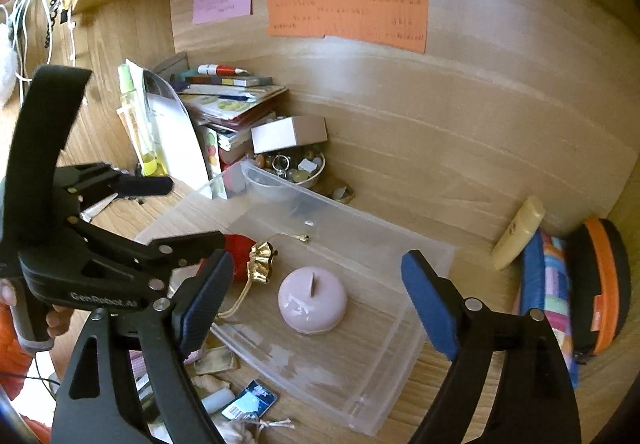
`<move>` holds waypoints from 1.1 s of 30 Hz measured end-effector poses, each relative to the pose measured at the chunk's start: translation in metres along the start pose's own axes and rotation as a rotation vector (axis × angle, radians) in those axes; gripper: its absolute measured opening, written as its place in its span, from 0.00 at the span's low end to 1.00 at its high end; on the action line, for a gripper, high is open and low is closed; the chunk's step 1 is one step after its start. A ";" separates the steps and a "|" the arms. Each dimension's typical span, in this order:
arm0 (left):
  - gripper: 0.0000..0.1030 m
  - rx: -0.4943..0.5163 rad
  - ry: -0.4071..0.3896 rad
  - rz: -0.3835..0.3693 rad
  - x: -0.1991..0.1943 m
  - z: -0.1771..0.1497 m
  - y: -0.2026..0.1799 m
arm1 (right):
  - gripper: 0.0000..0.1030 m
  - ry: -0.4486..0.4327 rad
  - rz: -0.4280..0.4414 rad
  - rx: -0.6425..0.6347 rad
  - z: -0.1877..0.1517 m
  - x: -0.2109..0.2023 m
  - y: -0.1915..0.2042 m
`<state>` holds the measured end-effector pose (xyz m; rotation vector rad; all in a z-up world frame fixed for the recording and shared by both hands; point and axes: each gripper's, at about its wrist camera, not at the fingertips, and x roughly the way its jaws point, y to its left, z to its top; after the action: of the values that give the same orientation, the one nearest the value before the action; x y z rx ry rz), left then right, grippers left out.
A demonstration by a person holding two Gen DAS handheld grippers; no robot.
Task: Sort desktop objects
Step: 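Lower the red pouch and pink jar into the clear box and open both tools, then grasp the bagged pink rope with the left tool while the right tool grasps the white drawstring bag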
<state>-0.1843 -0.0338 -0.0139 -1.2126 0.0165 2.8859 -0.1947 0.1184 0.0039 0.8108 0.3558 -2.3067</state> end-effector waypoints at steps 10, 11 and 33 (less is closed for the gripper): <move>0.92 -0.002 -0.096 0.053 -0.047 -0.016 0.004 | 0.86 -0.043 -0.025 -0.024 -0.015 -0.038 0.019; 0.92 -0.004 -0.100 0.053 -0.051 -0.018 0.004 | 0.86 -0.044 -0.029 -0.026 -0.017 -0.041 0.021; 0.97 -0.037 -0.144 0.113 -0.100 -0.086 0.021 | 0.88 -0.013 -0.090 0.011 -0.082 -0.079 0.036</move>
<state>-0.0534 -0.0566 -0.0028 -1.0386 0.0308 3.0771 -0.0867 0.1672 -0.0108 0.7996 0.3809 -2.3987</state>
